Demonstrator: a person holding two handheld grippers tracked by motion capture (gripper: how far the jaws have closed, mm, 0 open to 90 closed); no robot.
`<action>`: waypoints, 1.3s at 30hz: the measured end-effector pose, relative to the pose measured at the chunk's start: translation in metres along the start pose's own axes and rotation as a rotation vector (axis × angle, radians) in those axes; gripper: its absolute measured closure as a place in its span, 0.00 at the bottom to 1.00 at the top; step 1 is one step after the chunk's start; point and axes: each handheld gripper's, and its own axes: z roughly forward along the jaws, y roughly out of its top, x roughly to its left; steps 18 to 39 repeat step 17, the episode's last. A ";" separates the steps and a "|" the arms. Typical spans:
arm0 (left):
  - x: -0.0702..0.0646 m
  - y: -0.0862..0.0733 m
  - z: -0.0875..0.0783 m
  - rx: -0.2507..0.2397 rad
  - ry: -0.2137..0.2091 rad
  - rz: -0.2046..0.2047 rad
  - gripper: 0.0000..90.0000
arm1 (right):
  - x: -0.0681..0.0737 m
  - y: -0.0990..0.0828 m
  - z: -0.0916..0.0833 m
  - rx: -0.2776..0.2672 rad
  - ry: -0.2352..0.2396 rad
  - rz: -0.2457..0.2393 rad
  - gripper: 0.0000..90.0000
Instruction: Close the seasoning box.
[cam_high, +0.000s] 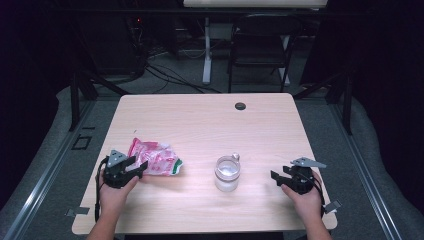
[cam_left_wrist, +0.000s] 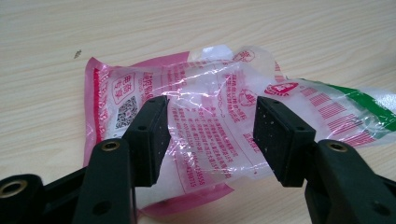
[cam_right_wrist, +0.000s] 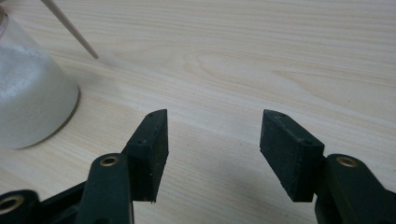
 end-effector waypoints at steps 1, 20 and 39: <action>0.000 0.000 0.001 0.003 0.001 0.001 0.50 | 0.001 0.000 0.000 0.000 0.001 -0.002 0.47; -0.001 -0.001 0.005 0.021 0.009 -0.001 0.50 | 0.003 0.002 0.000 -0.015 0.022 -0.006 0.46; -0.001 -0.001 0.005 0.021 0.009 -0.001 0.50 | 0.003 0.002 0.000 -0.015 0.022 -0.006 0.46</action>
